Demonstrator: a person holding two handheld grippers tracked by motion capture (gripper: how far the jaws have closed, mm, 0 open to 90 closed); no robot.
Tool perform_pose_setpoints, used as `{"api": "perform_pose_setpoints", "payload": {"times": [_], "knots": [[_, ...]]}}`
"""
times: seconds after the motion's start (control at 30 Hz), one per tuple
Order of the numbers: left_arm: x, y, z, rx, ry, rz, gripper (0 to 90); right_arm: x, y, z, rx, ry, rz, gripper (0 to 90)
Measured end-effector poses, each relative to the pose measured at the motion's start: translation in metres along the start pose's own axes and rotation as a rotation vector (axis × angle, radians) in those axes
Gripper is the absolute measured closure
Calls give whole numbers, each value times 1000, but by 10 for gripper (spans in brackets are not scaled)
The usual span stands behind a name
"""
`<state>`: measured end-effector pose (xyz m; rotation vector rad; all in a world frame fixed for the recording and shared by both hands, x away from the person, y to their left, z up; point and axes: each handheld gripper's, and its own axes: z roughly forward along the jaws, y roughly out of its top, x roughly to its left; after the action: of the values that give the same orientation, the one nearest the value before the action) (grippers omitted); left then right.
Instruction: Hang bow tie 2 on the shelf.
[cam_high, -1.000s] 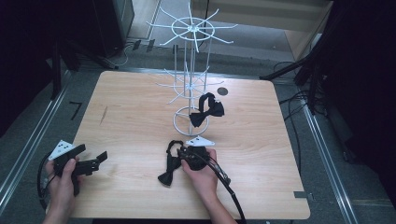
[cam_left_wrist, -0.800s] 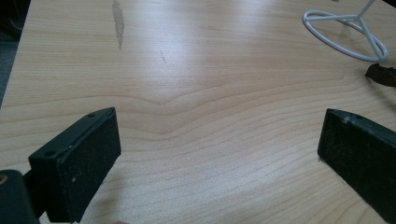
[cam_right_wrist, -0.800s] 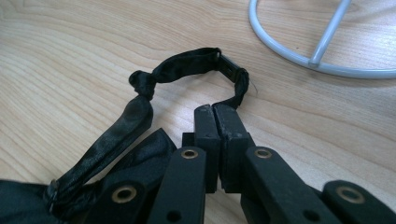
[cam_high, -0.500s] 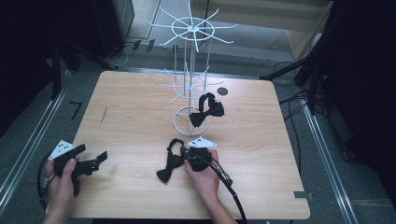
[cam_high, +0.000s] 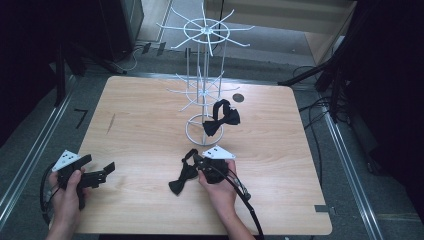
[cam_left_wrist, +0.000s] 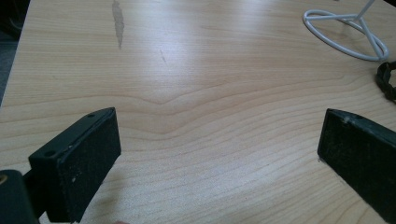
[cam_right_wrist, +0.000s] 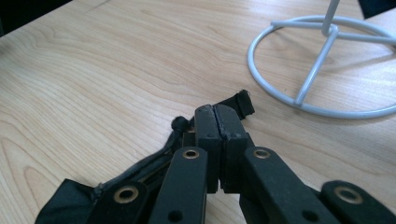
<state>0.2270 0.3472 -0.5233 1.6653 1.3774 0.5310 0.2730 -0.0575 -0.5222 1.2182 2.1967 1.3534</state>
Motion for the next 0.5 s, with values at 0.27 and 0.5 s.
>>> {"api": "perform_pose_setpoints", "payload": {"times": [0.27, 0.5], "knots": [[0, 0, 0, 0, 0, 1, 0, 3, 6, -7, -31, 3, -16, 900], [0, 0, 0, 0, 0, 0, 0, 2, 11, -13, -55, -4, -16, 900]]}}
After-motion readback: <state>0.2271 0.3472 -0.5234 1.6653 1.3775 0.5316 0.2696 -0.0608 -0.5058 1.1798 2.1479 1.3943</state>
